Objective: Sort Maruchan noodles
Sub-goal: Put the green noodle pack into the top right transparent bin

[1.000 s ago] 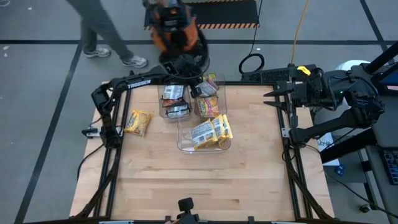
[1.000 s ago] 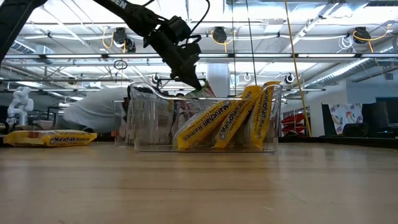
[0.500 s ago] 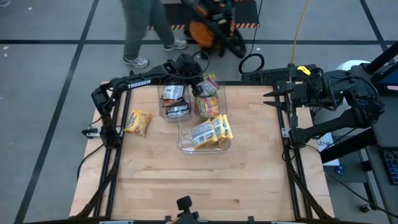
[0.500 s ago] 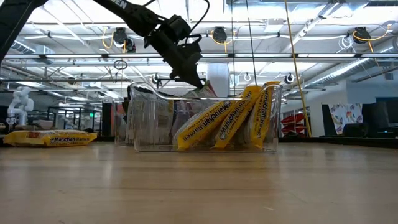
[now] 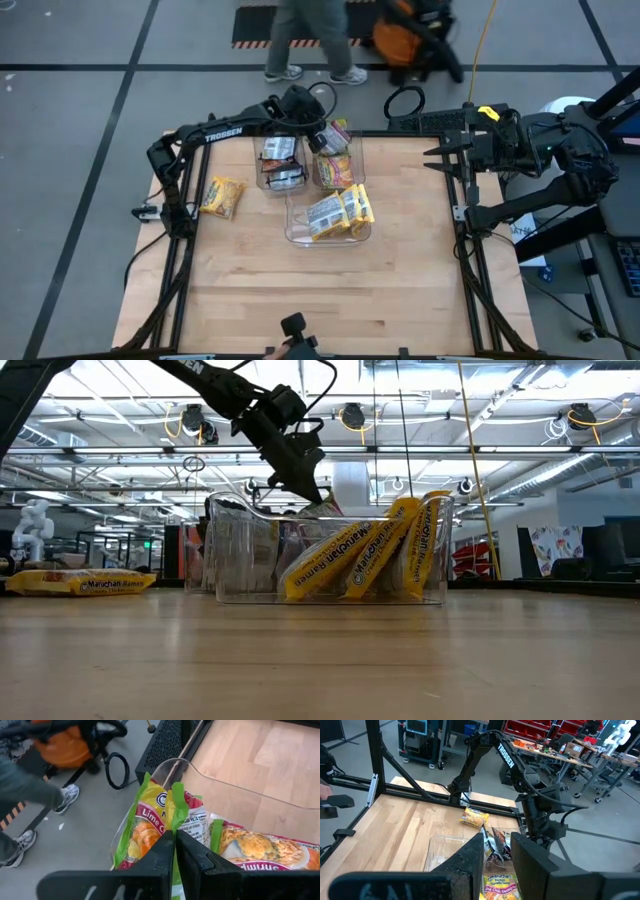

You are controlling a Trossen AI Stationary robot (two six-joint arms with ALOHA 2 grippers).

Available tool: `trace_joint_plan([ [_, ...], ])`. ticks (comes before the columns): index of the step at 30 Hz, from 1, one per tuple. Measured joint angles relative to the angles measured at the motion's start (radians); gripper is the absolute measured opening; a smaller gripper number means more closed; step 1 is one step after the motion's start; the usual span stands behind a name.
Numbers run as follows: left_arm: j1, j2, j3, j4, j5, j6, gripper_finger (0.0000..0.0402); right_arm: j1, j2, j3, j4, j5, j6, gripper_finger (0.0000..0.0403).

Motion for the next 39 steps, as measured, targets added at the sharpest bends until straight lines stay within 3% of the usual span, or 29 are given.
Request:
trace_joint_plan([
  [10, 0.018, 0.0, 0.0, 0.0, -0.001, 0.002, 0.0026, 0.0, 0.0, 0.0, 0.0, 0.0, 0.0, 0.0093],
  [17, 0.052, 0.0, 0.0, -0.002, -0.003, -0.11, 0.0026, 0.0, 0.0, 0.0, 0.0, 0.0, 0.0, 0.0093],
  [32, 0.033, 0.0, 0.0, 0.065, -0.001, -0.049, 0.0026, 0.0, 0.0, 0.0, 0.0, 0.0, 0.0, 0.0093],
  [39, 0.031, -0.115, -0.002, 0.0, 0.039, -0.03, 0.0026, 0.0, 0.008, 0.0, 0.001, 0.0, 0.001, 0.0093],
])
